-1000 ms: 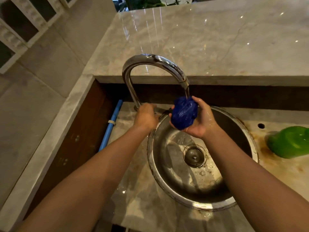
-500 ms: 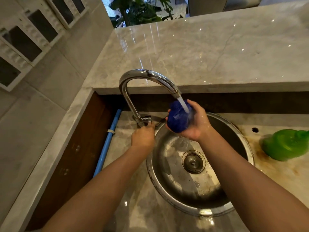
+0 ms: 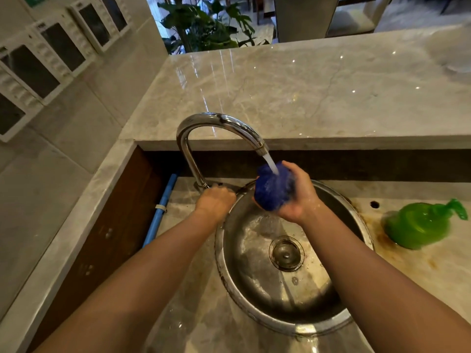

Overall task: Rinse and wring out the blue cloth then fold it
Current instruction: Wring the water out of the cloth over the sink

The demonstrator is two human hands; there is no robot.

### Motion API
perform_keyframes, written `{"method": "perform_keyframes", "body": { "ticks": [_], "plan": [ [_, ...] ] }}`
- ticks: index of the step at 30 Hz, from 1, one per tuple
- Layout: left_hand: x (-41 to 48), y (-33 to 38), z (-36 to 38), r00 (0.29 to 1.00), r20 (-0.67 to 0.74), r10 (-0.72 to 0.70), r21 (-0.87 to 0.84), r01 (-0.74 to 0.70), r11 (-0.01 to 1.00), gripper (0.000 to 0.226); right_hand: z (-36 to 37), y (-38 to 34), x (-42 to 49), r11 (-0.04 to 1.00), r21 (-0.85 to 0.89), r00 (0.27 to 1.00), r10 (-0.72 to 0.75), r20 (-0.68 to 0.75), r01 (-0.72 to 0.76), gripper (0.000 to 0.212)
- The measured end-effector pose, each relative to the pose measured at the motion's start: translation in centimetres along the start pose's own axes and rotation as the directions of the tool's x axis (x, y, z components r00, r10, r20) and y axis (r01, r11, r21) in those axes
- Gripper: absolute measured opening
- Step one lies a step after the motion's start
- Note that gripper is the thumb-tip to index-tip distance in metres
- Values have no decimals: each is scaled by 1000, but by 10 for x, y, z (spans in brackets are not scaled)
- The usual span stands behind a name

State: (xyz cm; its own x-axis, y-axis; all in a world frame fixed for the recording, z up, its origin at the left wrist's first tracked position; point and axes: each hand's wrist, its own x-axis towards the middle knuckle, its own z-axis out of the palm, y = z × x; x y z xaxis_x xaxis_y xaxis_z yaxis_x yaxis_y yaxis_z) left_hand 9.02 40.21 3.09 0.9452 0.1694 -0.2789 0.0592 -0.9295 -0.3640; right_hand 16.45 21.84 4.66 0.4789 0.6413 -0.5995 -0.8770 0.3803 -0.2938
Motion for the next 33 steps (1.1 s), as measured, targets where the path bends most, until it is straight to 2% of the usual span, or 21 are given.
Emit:
{"method": "perform_keyframes", "body": {
  "ticks": [3, 7, 14, 18, 20, 21, 22, 23, 24, 25, 26, 27, 29, 31, 33],
  "plan": [
    [10, -10, -10, 999, 24, -43, -43, 44, 998, 21, -2, 1, 1, 1000, 10, 1000, 5, -17, -5, 51],
    [21, -19, -17, 997, 25, -79, -122, 82, 989, 28, -3, 2, 1, 999, -34, 1000, 7, -17, -8, 62],
    [25, -37, -37, 995, -27, -99, -131, 94, 987, 32, 0, -2, -7, 996, -85, 1000, -11, -13, 10, 65],
    [20, -35, -48, 989, -32, -144, -108, 140, 984, 43, -1, -5, -10, 989, -146, 999, -27, -31, 22, 69],
    [17, -25, -57, 977, -38, -208, -247, 192, 950, 38, -1, -6, -13, 982, -182, 998, -56, -15, 53, 67],
    [13, -15, -61, 964, -33, -263, -447, 221, 867, 30, -1, -7, -14, 979, -191, 997, -77, -3, 75, 65],
    [8, -3, -64, 951, 56, -303, -715, 250, 653, 29, -1, -7, -15, 974, -201, 995, -103, 2, 102, 63],
    [1, 10, -69, 940, 240, -243, -910, 305, 282, 41, 2, -7, -17, 967, -220, 991, -133, 0, 130, 60],
    [-5, 23, -73, 904, 425, -37, -901, 419, -116, 54, 6, -6, -18, 955, -249, 986, -166, -13, 158, 59],
    [-13, 35, -77, 850, 483, 208, -757, 525, -388, 63, 10, -4, -20, 939, -290, 978, -205, -41, 185, 57],
    [-19, 46, -79, 813, 445, 374, -601, 581, -549, 67, 13, -2, -21, 915, -338, 962, -260, -78, 220, 53],
    [-21, 52, -82, 799, 400, 450, -483, 601, -637, 66, 16, -2, -23, 877, -395, 933, -341, -113, 273, 46],
    [-24, 57, -92, 809, 365, 460, -414, 584, -698, 59, 21, -3, -28, 719, -558, 833, -546, -86, 414, 29],
    [-25, 57, -103, 827, 398, 397, -481, 557, -677, 49, 24, -6, -37, 451, -730, 725, -683, 89, 514, 19],
    [-29, 56, -115, 829, 443, 342, -554, 553, -623, 46, 27, -7, -46, 157, -838, 657, -701, 279, 523, 10]
  ]
}}
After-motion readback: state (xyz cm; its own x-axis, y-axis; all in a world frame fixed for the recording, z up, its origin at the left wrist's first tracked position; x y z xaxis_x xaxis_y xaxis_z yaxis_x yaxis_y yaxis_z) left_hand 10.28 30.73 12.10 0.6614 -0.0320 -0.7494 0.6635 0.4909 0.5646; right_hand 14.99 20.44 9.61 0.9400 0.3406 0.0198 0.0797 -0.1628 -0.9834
